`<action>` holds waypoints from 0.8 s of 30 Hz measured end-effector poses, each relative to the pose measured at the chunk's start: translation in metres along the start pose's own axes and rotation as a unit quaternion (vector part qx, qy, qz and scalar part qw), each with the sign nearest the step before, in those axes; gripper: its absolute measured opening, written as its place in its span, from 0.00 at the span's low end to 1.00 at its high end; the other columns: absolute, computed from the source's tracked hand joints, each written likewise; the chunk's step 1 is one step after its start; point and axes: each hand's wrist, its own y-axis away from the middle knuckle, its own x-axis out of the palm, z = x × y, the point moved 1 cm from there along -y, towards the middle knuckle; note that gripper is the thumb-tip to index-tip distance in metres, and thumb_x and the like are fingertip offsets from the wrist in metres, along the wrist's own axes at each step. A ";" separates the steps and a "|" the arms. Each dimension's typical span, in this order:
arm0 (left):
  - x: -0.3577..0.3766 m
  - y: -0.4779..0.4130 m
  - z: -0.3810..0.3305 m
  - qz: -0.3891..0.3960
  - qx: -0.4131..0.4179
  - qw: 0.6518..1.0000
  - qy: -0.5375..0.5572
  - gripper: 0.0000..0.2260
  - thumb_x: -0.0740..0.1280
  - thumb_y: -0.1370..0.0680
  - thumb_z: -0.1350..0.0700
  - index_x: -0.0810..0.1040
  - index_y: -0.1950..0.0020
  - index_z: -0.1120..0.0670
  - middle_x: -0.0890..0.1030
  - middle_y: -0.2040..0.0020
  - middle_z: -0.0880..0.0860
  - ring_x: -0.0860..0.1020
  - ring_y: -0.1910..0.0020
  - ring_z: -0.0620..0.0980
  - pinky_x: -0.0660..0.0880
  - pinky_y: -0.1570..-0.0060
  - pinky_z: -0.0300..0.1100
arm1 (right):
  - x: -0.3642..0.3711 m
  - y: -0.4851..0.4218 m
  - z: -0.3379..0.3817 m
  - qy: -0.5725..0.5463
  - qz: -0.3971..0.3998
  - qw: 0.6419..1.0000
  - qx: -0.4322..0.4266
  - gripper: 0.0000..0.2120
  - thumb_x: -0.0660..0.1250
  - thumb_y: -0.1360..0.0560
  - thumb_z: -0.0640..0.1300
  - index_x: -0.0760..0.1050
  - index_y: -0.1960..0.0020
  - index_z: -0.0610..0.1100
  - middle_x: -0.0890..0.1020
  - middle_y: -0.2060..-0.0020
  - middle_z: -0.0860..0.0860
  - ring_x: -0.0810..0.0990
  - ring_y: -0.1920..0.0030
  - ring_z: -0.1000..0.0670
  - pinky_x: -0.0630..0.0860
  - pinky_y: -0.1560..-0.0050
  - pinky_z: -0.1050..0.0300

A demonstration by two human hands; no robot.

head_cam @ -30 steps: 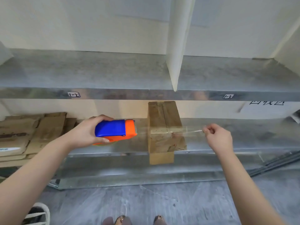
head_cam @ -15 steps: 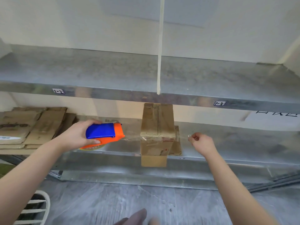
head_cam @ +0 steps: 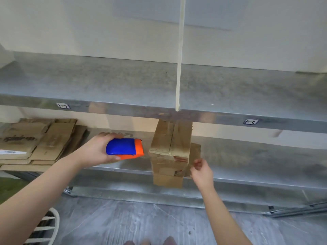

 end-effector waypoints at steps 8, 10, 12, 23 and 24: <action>0.001 -0.007 -0.011 -0.004 0.023 1.000 0.012 0.34 0.72 0.38 0.40 0.73 0.34 0.48 0.76 0.38 0.45 0.72 0.39 0.46 0.65 0.44 0.37 | -0.017 0.040 0.064 0.010 0.028 0.972 -0.232 0.23 0.62 0.20 0.54 0.64 0.26 0.54 0.70 0.32 0.58 0.68 0.32 0.57 0.65 0.35 0.61; 0.002 -0.008 -0.013 0.000 0.029 0.999 0.019 0.32 0.73 0.37 0.43 0.73 0.34 0.47 0.76 0.39 0.44 0.71 0.40 0.45 0.65 0.45 0.36 | -0.010 0.038 0.066 0.092 0.055 0.961 -0.256 0.29 0.66 0.24 0.60 0.62 0.26 0.60 0.62 0.27 0.59 0.62 0.29 0.60 0.64 0.36 0.64; 0.001 -0.007 -0.013 0.000 0.028 0.999 0.022 0.32 0.73 0.37 0.43 0.73 0.34 0.46 0.76 0.39 0.44 0.71 0.40 0.45 0.65 0.45 0.37 | -0.005 0.035 0.060 0.129 0.039 0.956 -0.261 0.30 0.69 0.26 0.59 0.64 0.27 0.58 0.57 0.24 0.57 0.59 0.31 0.68 0.63 0.40 0.74; -0.011 0.002 0.016 -0.015 0.029 0.999 0.025 0.32 0.73 0.37 0.43 0.72 0.33 0.47 0.74 0.39 0.43 0.67 0.42 0.42 0.61 0.46 0.31 | -0.004 0.024 0.056 0.034 0.026 0.976 -0.213 0.23 0.73 0.27 0.50 0.76 0.33 0.54 0.65 0.27 0.60 0.70 0.49 0.79 0.61 0.51 0.84; -0.011 0.003 0.018 -0.016 0.029 0.999 0.026 0.32 0.73 0.37 0.43 0.72 0.33 0.47 0.74 0.40 0.43 0.68 0.41 0.43 0.61 0.46 0.31 | -0.003 0.024 0.054 0.042 0.025 0.975 -0.215 0.23 0.73 0.27 0.50 0.75 0.33 0.54 0.65 0.26 0.59 0.70 0.51 0.81 0.61 0.50 0.84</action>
